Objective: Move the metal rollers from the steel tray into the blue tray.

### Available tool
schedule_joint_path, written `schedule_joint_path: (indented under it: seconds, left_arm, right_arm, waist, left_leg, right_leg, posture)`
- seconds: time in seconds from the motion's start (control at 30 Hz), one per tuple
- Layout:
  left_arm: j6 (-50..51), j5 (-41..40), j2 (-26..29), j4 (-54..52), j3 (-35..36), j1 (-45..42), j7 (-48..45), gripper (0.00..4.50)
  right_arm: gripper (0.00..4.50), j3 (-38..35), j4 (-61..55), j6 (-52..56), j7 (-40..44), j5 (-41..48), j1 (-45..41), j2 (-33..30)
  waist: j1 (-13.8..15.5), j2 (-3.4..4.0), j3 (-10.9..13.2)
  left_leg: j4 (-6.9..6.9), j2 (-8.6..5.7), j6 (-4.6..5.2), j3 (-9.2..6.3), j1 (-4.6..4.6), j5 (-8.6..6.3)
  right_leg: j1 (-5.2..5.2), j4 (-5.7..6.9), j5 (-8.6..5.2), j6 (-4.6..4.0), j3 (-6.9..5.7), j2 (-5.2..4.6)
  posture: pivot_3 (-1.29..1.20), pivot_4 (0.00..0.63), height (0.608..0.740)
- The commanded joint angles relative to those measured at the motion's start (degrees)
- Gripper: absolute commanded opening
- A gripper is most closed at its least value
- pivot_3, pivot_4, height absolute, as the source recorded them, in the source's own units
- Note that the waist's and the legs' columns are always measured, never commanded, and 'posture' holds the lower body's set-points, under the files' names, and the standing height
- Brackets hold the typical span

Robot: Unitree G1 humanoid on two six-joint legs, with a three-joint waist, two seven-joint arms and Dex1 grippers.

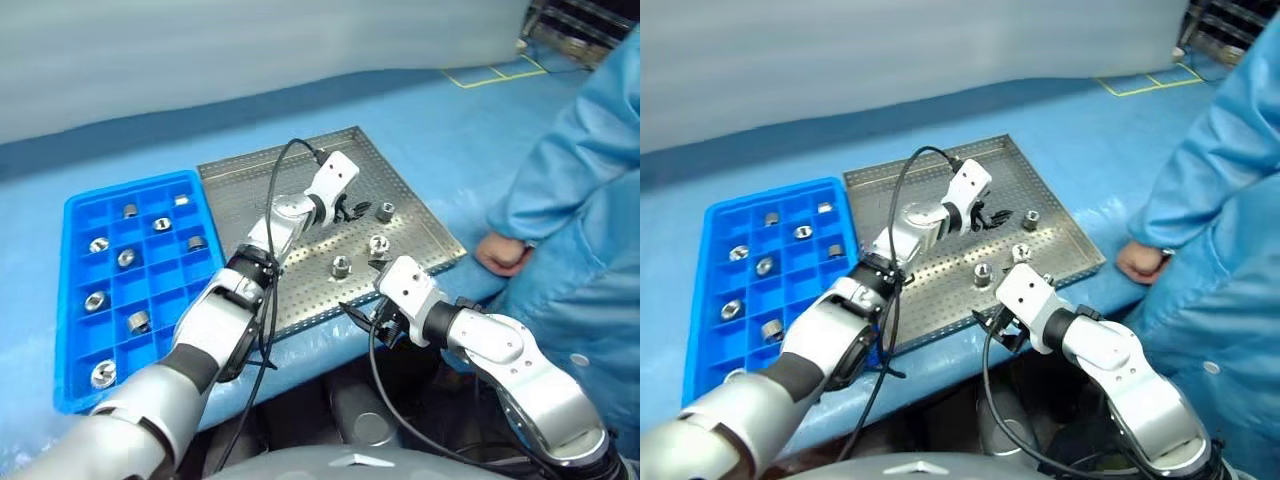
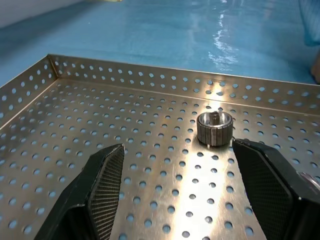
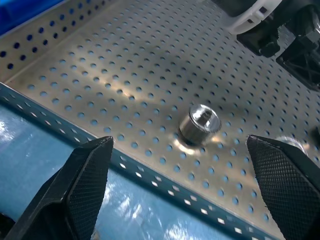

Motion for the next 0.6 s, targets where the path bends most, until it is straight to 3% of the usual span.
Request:
schedule_joint_path:
  seconds: [0.03, 0.33, 0.6]
  left_arm:
    - [-3.75, 2.92, -1.83, 6.91, 0.72, -3.81, 4.63, 3.74]
    - [-4.43, 7.44, -3.89, 13.83, 1.26, -5.89, 10.33, 3.74]
    - [-3.91, 9.33, -2.74, 14.68, 2.61, -5.44, 15.43, 3.74]
  right_arm:
    - [4.5, -1.46, -3.12, 0.82, -2.04, 0.64, 1.67, 1.5]
    - [4.5, 0.06, -5.19, 1.81, -6.57, -0.16, 6.07, 3.88]
    - [4.5, 0.0, -4.54, 2.11, -8.34, 0.15, 7.88, 5.35]
  waist:
    - [-2.42, 0.0, 0.0]
    - [-11.11, -0.09, 0.05]
    - [-14.58, -0.19, 0.11]
  left_leg:
    - [-0.02, 0.01, 0.01, 0.0, 0.01, -0.01]
    - [-0.02, 0.09, 0.03, 0.06, 0.14, -0.03]
    - [-0.02, -0.11, 0.26, 0.16, 0.19, 0.11]
  right_leg:
    - [0.0, 0.0, -0.02, 0.04, 0.01, -0.01]
    - [0.14, 0.03, 0.02, 0.31, 0.11, -0.25]
    - [0.23, 0.04, 0.14, 0.53, 0.07, -0.61]
  posture:
    - [-0.59, 0.15, 0.74]
    - [-0.63, 0.15, 0.74]
    - [-0.62, 0.15, 0.74]
